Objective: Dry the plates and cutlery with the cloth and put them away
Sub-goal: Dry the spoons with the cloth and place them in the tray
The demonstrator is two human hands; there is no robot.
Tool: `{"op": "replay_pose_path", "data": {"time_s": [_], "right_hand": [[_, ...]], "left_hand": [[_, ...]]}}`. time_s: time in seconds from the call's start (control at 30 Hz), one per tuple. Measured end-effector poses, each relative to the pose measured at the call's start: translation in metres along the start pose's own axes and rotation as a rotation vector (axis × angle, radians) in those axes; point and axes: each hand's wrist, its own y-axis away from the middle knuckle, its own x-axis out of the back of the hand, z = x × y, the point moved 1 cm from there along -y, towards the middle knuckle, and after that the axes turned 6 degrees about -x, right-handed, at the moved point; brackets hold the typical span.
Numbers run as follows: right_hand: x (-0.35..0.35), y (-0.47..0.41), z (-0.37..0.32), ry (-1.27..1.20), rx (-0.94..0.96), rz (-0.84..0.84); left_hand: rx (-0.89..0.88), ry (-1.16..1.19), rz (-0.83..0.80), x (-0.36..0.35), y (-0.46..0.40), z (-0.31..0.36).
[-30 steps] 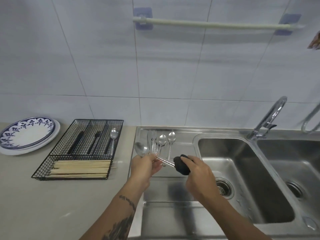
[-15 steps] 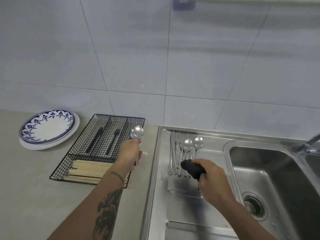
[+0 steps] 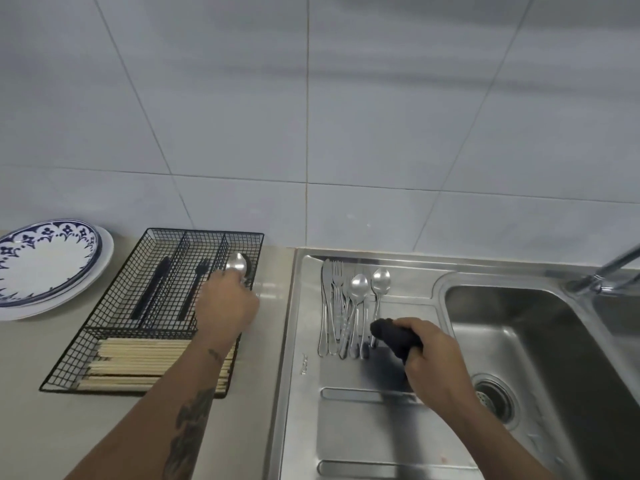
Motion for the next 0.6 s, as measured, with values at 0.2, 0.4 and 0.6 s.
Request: {"op": "replay_pose_path", "data": {"time_s": [0.2,0.4,0.6], "right_hand": [[0.005,-0.001,0.002,0.003,0.012,0.014],[0.012,0.007,0.012,-0.047,0.004,0.016],[0.019,0.015,0.034,-0.077,-0.043,0.016]], "left_hand": [[-0.18,0.175,-0.133,-0.027,0.03,0.065],[-0.167,0.214,-0.329,-0.08,0.056,0.117],[-0.115,0.115,-0.369,-0.107,0.057,0.141]]}}
